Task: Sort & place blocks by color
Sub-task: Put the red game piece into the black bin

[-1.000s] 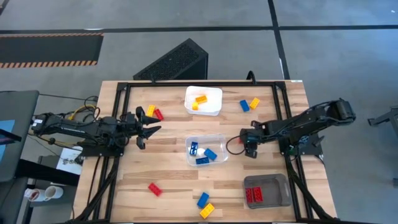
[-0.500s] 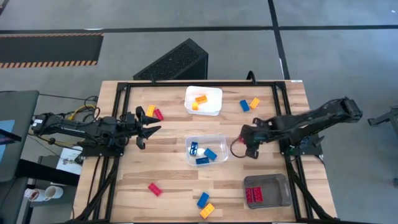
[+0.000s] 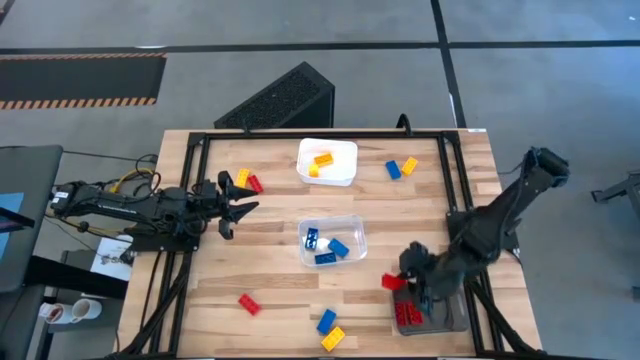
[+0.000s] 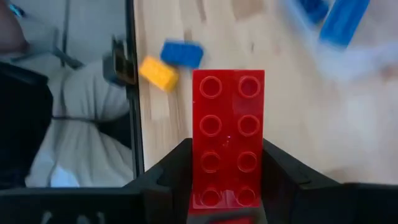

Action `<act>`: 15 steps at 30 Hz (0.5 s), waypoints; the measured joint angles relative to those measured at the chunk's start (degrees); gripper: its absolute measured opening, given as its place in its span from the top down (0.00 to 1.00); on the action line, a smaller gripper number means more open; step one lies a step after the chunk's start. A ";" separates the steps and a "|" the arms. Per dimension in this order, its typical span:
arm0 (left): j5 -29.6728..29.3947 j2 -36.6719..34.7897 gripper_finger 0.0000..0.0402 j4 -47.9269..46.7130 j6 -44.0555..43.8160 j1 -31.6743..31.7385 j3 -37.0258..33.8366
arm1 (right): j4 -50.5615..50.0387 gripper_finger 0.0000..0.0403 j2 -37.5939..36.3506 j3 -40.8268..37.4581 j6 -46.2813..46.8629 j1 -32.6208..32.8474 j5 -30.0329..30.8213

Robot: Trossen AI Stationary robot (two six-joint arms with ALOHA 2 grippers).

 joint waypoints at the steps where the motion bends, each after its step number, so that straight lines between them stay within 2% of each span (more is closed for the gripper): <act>1: -0.02 0.00 0.66 -0.04 0.00 0.00 0.01 | 0.13 0.62 1.43 0.00 1.73 1.38 -0.41; 5: -0.20 0.00 0.66 0.91 0.45 0.00 0.01 | 0.32 0.62 6.83 -0.06 11.18 5.20 -3.19; 9: -0.22 0.00 0.66 2.80 2.14 0.00 0.01 | 1.22 0.57 9.67 -0.04 16.87 6.36 -4.95; 15: -0.45 0.01 0.66 3.48 3.37 0.00 0.00 | 0.47 0.52 11.00 -0.04 18.94 6.26 -6.16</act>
